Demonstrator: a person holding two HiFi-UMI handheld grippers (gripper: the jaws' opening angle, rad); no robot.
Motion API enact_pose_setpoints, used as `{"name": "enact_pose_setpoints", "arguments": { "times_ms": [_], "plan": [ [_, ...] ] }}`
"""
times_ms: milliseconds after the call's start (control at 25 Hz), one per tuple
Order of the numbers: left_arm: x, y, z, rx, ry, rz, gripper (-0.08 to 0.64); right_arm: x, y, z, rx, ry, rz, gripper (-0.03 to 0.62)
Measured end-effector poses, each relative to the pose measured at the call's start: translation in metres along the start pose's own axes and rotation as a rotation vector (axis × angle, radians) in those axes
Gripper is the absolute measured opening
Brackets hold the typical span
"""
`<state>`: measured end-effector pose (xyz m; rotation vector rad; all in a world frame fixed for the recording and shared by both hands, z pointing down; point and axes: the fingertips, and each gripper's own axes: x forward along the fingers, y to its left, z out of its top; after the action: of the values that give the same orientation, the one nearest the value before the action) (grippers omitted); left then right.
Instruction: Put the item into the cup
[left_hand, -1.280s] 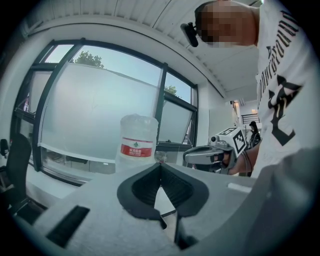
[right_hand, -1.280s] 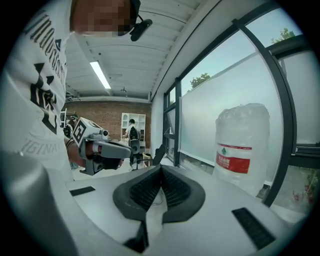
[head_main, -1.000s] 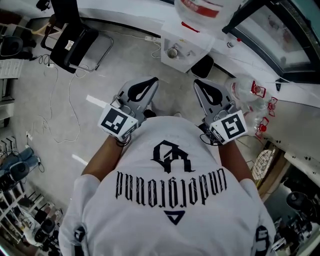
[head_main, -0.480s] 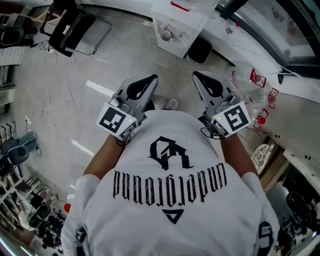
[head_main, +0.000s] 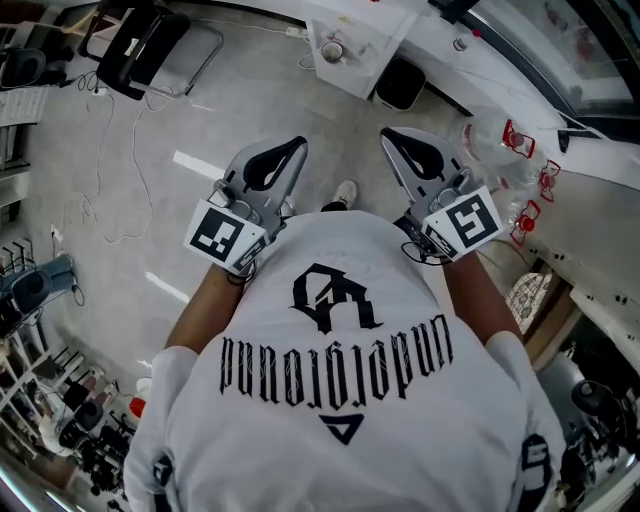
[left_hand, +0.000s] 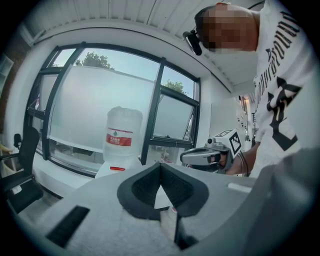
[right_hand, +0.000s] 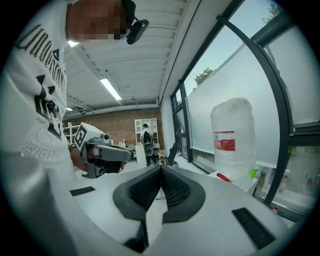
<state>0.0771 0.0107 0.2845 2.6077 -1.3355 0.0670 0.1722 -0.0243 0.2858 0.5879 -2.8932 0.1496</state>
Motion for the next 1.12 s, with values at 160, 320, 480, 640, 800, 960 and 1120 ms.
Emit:
{"name": "enact_pose_setpoints", "arguments": {
  "times_ms": [160, 320, 480, 640, 800, 960, 1120],
  "plan": [
    [-0.019, 0.003, -0.005, -0.003, 0.004, -0.022, 0.012, 0.005, 0.017, 0.000, -0.003, 0.006, -0.024, 0.015],
    [-0.047, 0.010, -0.005, -0.003, -0.005, -0.029, 0.012, 0.012, 0.041, 0.003, -0.012, 0.012, -0.043, 0.015],
    [-0.080, 0.019, -0.006, -0.008, -0.013, -0.029, 0.012, 0.022, 0.071, 0.008, -0.020, 0.011, -0.055, 0.015],
    [-0.109, 0.027, -0.008, 0.000, -0.020, -0.044, 0.012, 0.030, 0.099, 0.012, -0.033, 0.008, -0.072, 0.015],
    [-0.139, 0.035, -0.007, 0.004, -0.030, -0.060, 0.012, 0.038, 0.131, 0.017, -0.045, 0.008, -0.094, 0.015],
    [-0.165, 0.041, -0.007, 0.009, -0.034, -0.081, 0.012, 0.046, 0.161, 0.019, -0.052, 0.012, -0.109, 0.015],
    [-0.190, 0.045, -0.010, 0.011, -0.037, -0.102, 0.012, 0.054, 0.190, 0.017, -0.050, 0.014, -0.127, 0.015]
  ]
}}
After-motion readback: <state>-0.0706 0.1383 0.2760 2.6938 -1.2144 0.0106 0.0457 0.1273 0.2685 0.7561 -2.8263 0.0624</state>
